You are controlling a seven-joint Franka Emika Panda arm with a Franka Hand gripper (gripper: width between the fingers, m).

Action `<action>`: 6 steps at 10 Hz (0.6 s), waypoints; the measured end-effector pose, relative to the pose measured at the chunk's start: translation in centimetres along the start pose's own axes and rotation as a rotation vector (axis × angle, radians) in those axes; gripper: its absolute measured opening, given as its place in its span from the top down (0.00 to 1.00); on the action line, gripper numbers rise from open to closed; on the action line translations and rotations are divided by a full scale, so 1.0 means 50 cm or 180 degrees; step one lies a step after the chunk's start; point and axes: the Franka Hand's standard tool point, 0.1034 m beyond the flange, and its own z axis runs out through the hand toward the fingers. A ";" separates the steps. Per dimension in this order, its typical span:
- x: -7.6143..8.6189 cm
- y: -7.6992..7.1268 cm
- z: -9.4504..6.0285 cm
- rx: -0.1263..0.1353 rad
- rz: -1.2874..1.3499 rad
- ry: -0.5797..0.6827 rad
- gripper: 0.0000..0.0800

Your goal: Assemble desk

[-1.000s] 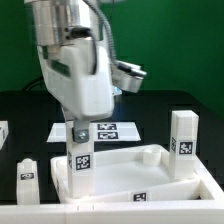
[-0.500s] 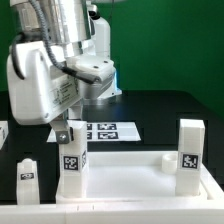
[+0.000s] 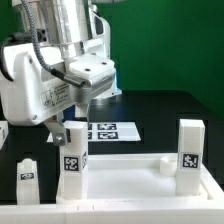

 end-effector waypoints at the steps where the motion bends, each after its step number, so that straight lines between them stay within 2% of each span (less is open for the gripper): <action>1: -0.004 0.001 -0.002 0.0002 -0.0035 -0.0004 0.34; 2: -0.021 0.010 -0.016 0.0013 -0.0178 -0.0036 0.23; 4: -0.045 0.038 -0.053 -0.0017 -0.0369 -0.0124 0.19; 6: -0.041 0.038 -0.043 -0.0030 -0.0365 -0.0105 0.19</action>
Offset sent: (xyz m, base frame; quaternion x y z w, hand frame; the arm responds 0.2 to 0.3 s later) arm -0.0342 0.0197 0.0461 -0.0400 0.0245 -0.1064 0.9932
